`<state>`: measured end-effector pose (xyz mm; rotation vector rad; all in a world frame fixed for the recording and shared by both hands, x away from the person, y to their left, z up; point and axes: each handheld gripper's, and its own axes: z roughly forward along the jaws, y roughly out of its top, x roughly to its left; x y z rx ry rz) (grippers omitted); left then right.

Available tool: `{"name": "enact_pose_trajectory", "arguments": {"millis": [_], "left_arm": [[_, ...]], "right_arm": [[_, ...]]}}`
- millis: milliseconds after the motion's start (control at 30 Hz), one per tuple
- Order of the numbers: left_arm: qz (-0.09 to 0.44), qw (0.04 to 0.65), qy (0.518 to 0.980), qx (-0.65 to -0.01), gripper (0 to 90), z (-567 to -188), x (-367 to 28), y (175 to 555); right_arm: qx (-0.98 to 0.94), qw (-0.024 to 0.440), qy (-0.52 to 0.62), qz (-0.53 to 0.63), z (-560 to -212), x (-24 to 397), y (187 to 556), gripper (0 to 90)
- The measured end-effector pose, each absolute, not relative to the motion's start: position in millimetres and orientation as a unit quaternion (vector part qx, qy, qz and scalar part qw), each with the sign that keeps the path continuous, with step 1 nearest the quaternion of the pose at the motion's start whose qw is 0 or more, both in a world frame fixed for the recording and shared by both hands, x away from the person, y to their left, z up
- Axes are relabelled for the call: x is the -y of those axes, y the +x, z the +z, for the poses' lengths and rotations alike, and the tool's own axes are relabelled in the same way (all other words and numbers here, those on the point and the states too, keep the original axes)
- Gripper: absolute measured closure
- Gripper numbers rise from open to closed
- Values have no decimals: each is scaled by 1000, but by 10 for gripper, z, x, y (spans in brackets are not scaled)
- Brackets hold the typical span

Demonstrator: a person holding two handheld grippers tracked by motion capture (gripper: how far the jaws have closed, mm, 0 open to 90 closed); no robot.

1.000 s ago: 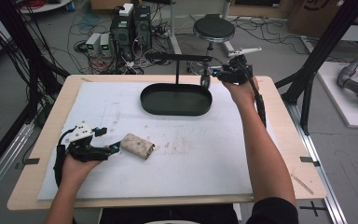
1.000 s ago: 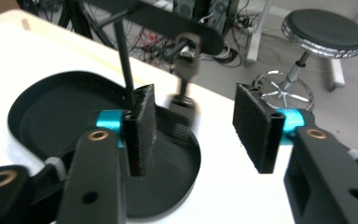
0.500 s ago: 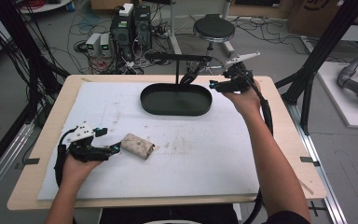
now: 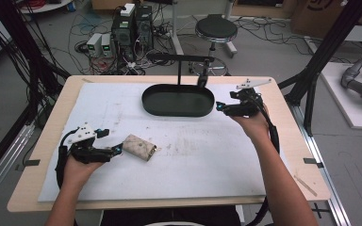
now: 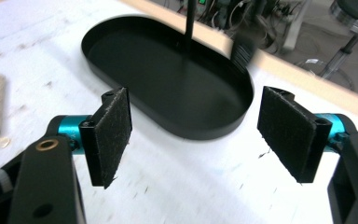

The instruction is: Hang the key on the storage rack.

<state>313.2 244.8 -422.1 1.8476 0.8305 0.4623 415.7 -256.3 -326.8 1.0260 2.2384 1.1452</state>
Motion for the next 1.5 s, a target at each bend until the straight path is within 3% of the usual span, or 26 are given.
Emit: {"name": "enact_pose_trajectory", "arguments": {"millis": [633, 1500], "left_arm": [[192, 505, 766, -347, 169, -4238, -2478, 3141], [195, 502, 771, -341, 169, -4208, -2473, 3138]], "right_arm": [[-792, 202, 360, 450, -3720, 2621, 3765, 223], [-792, 195, 358, 454, -3878, 2685, 3675, 191]]}}
